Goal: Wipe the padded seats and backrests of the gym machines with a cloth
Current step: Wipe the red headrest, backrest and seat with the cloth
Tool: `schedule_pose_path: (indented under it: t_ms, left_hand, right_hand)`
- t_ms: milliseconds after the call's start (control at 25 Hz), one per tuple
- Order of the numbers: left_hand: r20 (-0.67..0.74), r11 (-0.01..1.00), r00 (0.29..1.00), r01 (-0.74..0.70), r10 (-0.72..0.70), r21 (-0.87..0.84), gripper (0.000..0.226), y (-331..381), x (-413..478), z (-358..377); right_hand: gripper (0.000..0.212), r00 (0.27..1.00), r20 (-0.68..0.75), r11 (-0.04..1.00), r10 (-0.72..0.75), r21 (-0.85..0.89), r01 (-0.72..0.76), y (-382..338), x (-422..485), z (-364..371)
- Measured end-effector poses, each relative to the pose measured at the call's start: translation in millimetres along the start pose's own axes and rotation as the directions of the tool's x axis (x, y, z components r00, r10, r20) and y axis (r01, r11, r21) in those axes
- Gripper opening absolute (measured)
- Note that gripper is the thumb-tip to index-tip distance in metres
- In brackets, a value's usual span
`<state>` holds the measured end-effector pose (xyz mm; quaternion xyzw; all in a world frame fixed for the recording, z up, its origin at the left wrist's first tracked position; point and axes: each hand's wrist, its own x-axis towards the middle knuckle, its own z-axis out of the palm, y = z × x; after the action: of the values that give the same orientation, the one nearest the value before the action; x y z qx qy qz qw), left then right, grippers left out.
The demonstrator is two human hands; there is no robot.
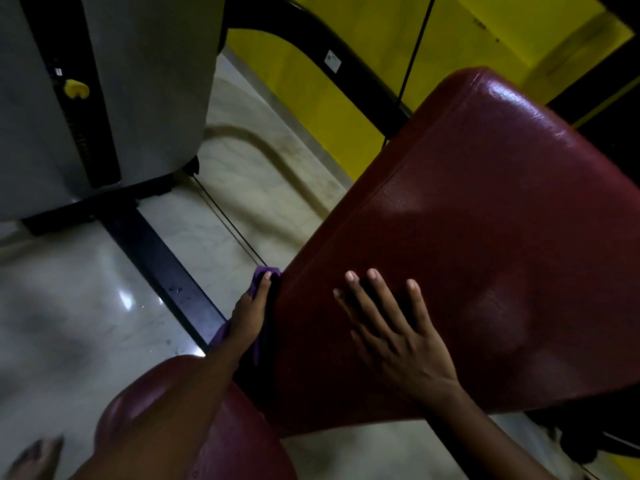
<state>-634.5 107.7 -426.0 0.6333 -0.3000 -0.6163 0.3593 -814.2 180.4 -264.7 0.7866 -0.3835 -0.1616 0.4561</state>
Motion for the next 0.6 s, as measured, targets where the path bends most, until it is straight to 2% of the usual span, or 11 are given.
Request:
schedule_pose_path:
  t_ms: [80,160,200,280,480,600]
  left_hand:
    - [0.027,0.999,1.0,-0.007,0.006,0.04,0.075,-1,0,-2]
    - [0.013,0.987,0.987,-0.16,0.16,0.019,0.088,4,-3,4]
    - [0.013,0.973,0.973,-0.229,0.229,0.001,0.089,9,-4,7]
    - [0.034,0.961,0.961,-0.273,0.275,-0.05,0.085,18,-7,9]
    - [0.034,0.987,0.988,-0.15,0.152,-0.052,0.066,-16,0,2]
    - [0.01,0.996,1.0,0.013,-0.012,-0.089,0.084,-35,12,-5]
  right_hand:
    - [0.057,1.0,0.013,1.0,-0.013,-0.018,0.013,1,2,-2]
    - [0.059,1.0,0.017,1.0,-0.006,-0.024,0.007,1,1,-2]
    - [0.059,1.0,0.017,0.999,-0.002,-0.032,0.003,0,0,-1]
    - [0.058,1.0,0.004,0.999,-0.012,-0.036,0.012,-1,0,0]
    - [0.056,1.0,-0.01,0.999,-0.014,-0.037,0.014,0,-1,3]
    - [0.055,1.0,-0.018,0.999,-0.008,-0.046,0.007,-1,0,3]
